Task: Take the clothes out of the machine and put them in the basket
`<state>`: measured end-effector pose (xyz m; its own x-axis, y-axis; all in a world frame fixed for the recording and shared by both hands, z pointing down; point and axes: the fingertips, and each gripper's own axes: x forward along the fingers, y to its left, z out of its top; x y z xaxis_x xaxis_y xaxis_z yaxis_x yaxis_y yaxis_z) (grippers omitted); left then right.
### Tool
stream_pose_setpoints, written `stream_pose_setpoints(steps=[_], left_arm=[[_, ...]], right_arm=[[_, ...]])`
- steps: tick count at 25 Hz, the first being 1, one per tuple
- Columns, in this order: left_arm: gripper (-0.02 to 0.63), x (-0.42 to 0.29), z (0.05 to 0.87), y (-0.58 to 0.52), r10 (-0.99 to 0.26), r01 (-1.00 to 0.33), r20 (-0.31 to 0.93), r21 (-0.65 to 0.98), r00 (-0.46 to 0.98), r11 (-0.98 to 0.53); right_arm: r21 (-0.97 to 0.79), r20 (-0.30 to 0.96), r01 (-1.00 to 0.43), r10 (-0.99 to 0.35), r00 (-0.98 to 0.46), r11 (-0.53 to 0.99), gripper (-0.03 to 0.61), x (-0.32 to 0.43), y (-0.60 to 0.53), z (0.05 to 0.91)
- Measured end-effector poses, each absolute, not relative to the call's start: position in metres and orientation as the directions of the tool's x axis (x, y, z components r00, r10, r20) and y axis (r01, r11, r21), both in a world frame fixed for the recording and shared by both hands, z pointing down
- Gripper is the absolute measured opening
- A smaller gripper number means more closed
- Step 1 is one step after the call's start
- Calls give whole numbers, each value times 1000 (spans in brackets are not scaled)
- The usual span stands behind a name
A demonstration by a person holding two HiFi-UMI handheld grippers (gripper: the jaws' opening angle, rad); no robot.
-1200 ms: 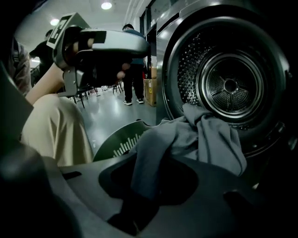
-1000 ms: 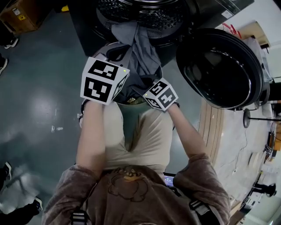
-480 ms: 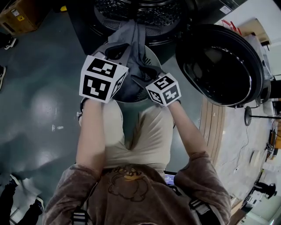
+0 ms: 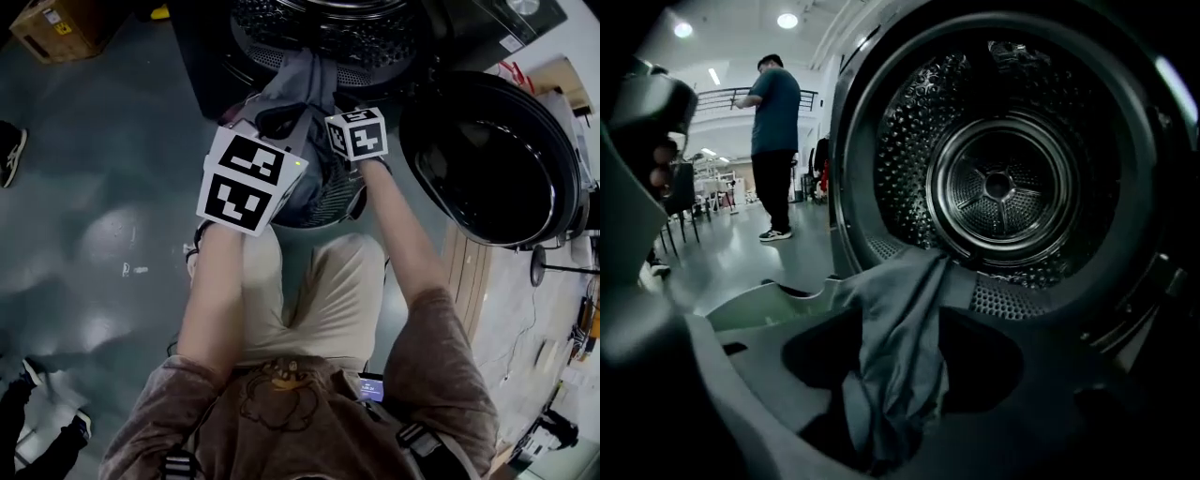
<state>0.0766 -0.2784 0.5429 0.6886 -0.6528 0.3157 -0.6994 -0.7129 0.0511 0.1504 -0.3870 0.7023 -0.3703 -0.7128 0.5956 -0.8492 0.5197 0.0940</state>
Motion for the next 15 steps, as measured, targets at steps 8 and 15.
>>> stream_pose_setpoints(steps=[8, 15], left_arm=[[6, 72, 543, -283, -642, -690, 318, 61, 698, -721], [6, 66, 542, -288, -642, -692, 318, 67, 698, -719]], right_arm=[[168, 639, -893, -736, -225, 419, 267, 169, -441, 729], [208, 638, -902, -751, -169, 380, 78, 178, -449, 731]])
